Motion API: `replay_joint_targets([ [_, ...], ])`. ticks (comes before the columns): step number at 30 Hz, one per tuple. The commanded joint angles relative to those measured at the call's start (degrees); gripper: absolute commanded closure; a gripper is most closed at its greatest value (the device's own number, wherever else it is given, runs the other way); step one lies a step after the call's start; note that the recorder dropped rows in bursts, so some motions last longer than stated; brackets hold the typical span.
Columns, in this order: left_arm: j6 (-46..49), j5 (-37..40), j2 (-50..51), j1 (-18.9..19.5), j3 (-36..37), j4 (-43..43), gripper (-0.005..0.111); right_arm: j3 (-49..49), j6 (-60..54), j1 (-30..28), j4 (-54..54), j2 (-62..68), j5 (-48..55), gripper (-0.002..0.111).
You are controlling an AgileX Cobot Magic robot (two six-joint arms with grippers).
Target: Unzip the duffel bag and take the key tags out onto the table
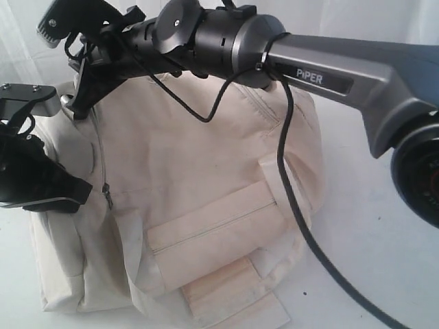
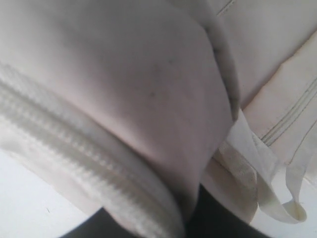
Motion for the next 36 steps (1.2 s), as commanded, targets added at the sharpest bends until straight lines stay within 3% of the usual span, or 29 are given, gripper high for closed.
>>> replay_joint_targets([
  [1, 0.0, 2.1, -0.1, -0.3, 0.2, -2.6, 0.107, -3.8, 1.2, -2.1, 0.2, 2.1, -0.5, 0.108],
  [14, 0.0, 2.4, 0.9, -0.3, 0.2, -2.7, 0.107, -8.3, 4.3, -7.2, 1.0, 5.8, -1.1, 0.108],
  [23, 0.0, 2.0, 0.4, -0.3, 0.2, -4.0, 0.106, -10.0, 4.3, -7.2, 1.9, 5.7, 3.7, 0.108],
  [31, 0.0, 5.9, -1.7, -0.3, -2.7, -4.3, 0.055, -10.0, 4.3, -7.2, 1.9, 5.7, 4.9, 0.108],
  [36, 0.0, 7.7, -1.7, -0.3, -2.9, -5.8, 0.041, -10.0, 5.5, -7.2, 1.9, 5.7, 5.1, 0.108],
])
